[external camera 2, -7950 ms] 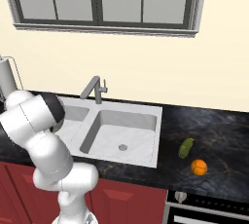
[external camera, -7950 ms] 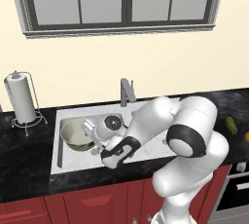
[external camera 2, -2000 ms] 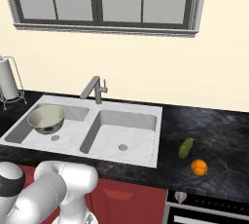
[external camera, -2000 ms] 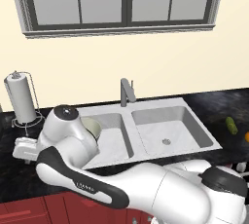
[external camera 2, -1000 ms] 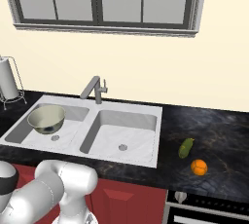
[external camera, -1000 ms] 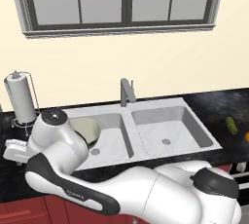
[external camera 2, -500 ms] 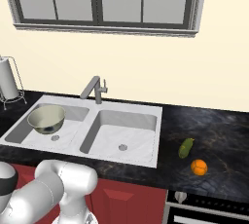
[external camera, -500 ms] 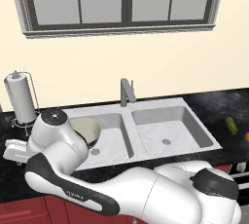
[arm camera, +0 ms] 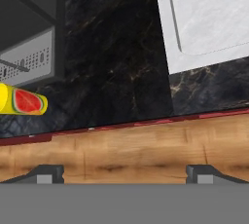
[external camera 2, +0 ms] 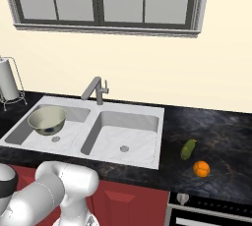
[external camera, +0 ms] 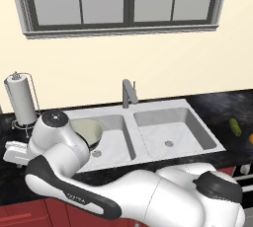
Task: Remove the cucumber and orange from the sink. Then move the bowl and cup from the counter to the sink for washing.
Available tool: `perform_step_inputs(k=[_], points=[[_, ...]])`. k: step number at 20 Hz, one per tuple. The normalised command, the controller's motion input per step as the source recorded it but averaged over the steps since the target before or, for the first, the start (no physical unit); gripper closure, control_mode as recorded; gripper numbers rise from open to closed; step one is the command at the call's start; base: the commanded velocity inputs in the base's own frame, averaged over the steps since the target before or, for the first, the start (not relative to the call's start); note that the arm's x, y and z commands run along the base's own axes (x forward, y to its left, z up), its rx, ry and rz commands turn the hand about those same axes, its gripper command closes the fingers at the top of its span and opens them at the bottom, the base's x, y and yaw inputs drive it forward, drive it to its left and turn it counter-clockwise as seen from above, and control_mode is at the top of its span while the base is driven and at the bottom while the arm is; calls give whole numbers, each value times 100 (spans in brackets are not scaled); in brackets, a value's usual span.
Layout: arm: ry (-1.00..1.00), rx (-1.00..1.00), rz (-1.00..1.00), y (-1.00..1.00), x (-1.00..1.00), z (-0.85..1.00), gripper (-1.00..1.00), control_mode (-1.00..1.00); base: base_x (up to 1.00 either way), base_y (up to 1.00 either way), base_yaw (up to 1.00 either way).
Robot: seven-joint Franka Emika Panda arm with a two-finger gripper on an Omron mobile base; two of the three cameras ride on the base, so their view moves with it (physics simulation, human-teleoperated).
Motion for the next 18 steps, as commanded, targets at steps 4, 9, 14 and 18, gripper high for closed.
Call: perform_step_inputs(k=[4, 9, 14, 18], points=[[0, 0, 0, 0, 0, 0, -100, -100, 0, 0, 0], [0, 0, 0, 0, 0, 0, -100, 100, 0, 0, 0], [0, 0, 0, 0, 0, 0, -100, 100, 0, 0, 0], [0, 0, 0, 0, 0, 0, -100, 100, -1, 1, 0]])
